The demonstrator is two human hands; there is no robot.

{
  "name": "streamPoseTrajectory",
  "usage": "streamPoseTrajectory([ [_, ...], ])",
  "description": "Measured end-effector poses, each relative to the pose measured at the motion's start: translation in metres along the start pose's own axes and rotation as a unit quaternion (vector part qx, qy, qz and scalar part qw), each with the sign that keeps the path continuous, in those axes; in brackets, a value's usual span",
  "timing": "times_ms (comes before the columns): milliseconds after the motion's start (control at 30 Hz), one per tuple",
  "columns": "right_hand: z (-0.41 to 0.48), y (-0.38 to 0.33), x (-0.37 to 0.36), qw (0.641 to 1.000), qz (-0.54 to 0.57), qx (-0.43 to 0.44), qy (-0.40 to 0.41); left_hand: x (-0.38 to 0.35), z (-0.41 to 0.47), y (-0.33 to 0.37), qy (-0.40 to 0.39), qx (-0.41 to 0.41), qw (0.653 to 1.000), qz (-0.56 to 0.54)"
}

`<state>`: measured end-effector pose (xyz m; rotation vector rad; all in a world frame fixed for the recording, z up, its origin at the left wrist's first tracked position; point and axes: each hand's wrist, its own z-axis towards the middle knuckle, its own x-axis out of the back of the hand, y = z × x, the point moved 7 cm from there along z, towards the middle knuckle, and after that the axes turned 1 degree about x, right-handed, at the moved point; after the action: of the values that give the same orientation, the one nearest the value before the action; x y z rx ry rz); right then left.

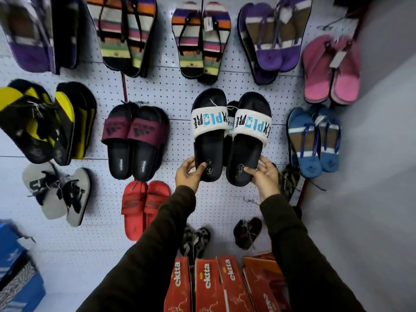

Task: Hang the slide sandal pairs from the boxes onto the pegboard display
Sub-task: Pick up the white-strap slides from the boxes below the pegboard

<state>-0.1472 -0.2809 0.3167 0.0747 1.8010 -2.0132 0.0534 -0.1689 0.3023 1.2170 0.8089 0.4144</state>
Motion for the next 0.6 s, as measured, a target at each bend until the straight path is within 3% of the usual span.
streamPoseTrajectory([
  [167, 0.039, -0.022, -0.005, 1.0, 0.009, -0.007, -0.008, -0.021, 0.035, 0.019, 0.003, -0.018, 1.0, 0.013],
  [400, 0.067, 0.023, 0.006, 0.996, -0.029, -0.086, -0.022, -0.02, 0.061, -0.026, 0.007, 0.035, 0.998, 0.05],
  [533, 0.073, 0.043, 0.002, 0.997, -0.04, -0.058, -0.036, -0.019, 0.061, -0.048, 0.023, 0.023, 0.998, 0.046],
  [600, 0.076, 0.043, -0.004, 0.996, -0.082, 0.003, -0.04, -0.021, 0.06, -0.047, 0.028, -0.015, 0.996, 0.078],
])
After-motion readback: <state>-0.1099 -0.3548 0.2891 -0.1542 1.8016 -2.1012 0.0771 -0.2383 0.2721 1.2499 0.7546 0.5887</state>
